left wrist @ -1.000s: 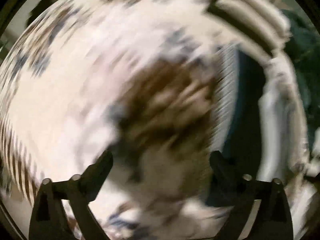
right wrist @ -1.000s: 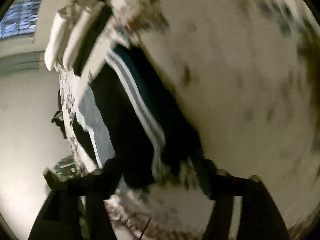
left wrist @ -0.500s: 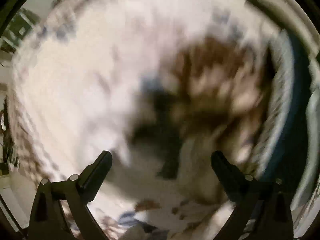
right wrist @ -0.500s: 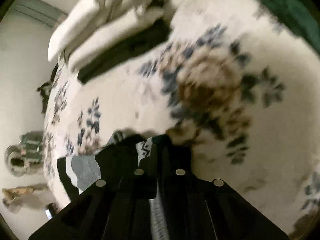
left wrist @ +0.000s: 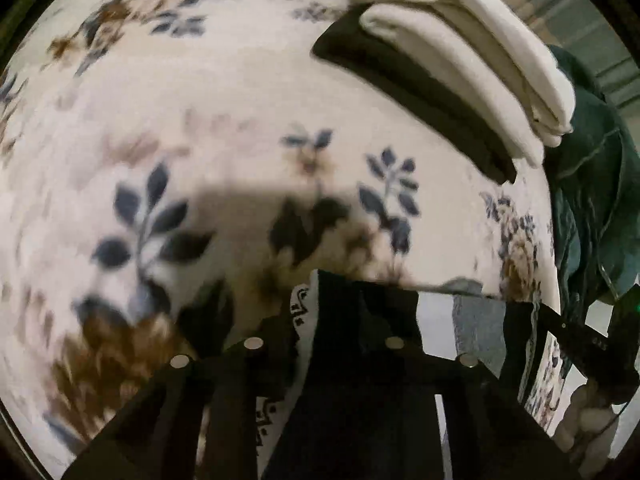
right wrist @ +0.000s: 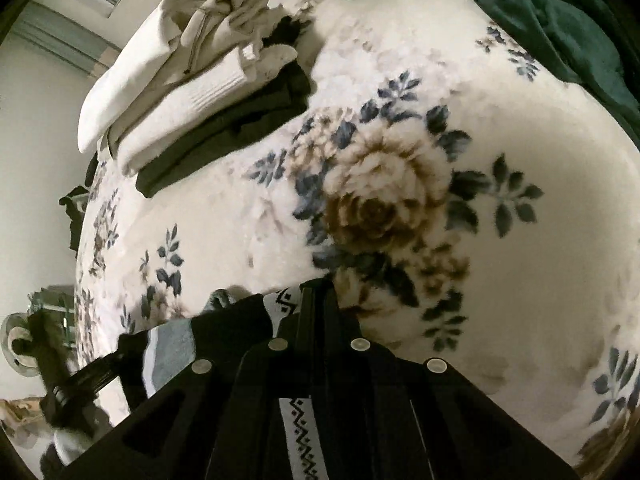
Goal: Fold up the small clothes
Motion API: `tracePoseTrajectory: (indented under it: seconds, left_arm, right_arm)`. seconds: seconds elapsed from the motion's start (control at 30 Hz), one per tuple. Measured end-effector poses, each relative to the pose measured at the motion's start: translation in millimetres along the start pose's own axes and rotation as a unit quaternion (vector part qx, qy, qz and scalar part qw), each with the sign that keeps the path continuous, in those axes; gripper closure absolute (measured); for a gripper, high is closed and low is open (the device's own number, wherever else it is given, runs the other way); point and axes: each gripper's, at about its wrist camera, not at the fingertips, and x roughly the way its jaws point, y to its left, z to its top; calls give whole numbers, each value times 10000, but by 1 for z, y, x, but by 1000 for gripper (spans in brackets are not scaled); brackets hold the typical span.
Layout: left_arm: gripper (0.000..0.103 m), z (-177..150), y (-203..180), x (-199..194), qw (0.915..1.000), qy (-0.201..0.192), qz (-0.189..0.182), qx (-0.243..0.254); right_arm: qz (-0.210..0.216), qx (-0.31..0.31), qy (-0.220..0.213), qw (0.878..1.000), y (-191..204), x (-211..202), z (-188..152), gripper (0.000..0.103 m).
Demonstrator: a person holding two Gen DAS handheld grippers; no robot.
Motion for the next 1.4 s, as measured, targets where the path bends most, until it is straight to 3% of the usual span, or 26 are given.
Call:
tracePoseTrajectory:
  seconds: [0.1,0.2,0.3,0.33,0.37,0.4,0.43,0.47,0.5,0.6,0.67,0.87,0.9,0.93,0.97,1.0,1.07,1.2,1.4]
  left_arm:
    - [82,2,6,1,9992,115,-184,-343]
    - [80,-1,7,0,9992,229,-126,-290]
    - [70,-4,6,-14,9993,282,-159,-172]
    - [58,-6,8,-25,9993,265,-197,-146]
    - [36,-9,10,-32,9994,256,-177,-132]
    - [24,-12,14,-39,9994,243,-190,-146]
    - [9,-18,19,-48,9991,197,-336,-193]
    - [9,-25,24,-53,9985,147,-464,-243]
    - [9,-33,29,-56,9984,165,-485,-256]
    - [9,-62,42,-43,9971,515,-529,-200]
    - [9,-83,49,-29,9927,802,-847,-309]
    - [12,-95,37,-16,9844,815,-1481,-496]
    - [24,-93,31,-19,9843,690,-1567,-430]
    - [66,-91,28,-21,9848,643,-1563,-390]
    - [76,-88,23,-23,9843,671,-1596,-341]
    - [77,-85,18,-26,9848,659,-1585,-272]
    - [80,-76,2,-43,9879,492,-1467,147]
    - [81,-50,-17,-75,9854,398,-1609,385]
    - [81,31,-66,-141,9800,46,-1840,751]
  right_arm:
    - [-88,-2,-72,9999,-4,0,5,100]
    - [-220,7,59,9997,-9,16,7,100]
    - [-144,-13,612,9980,-11,41,5,99]
    - [47,208,827,9963,-18,43,5,98]
    - [203,355,917,9950,-23,42,4,91]
    - [431,498,994,9929,-30,37,2,67]
    - [647,606,1037,9906,-36,31,-1,51]
    - [967,726,1095,9866,-45,25,-8,24]
    - [1254,830,1216,9811,-53,22,-18,16]
    - [1522,1055,1881,9645,-72,33,-54,16]
    - [1722,1118,2358,9499,-79,51,-86,16]
    - [2860,1532,2429,9142,-66,79,-117,14]
    - [2850,1492,2451,9146,-61,83,-117,16]
    - [2789,1442,2406,9184,-56,84,-117,20]
    - [2776,1432,2371,9199,-53,84,-117,57]
    - [2830,1478,2341,9183,-51,82,-118,73]
    - [2696,1494,2118,9275,-48,70,-117,74]
    - [2729,1562,1646,9349,-39,30,-106,77]
    - [2910,1337,997,9421,8,-42,-62,77]
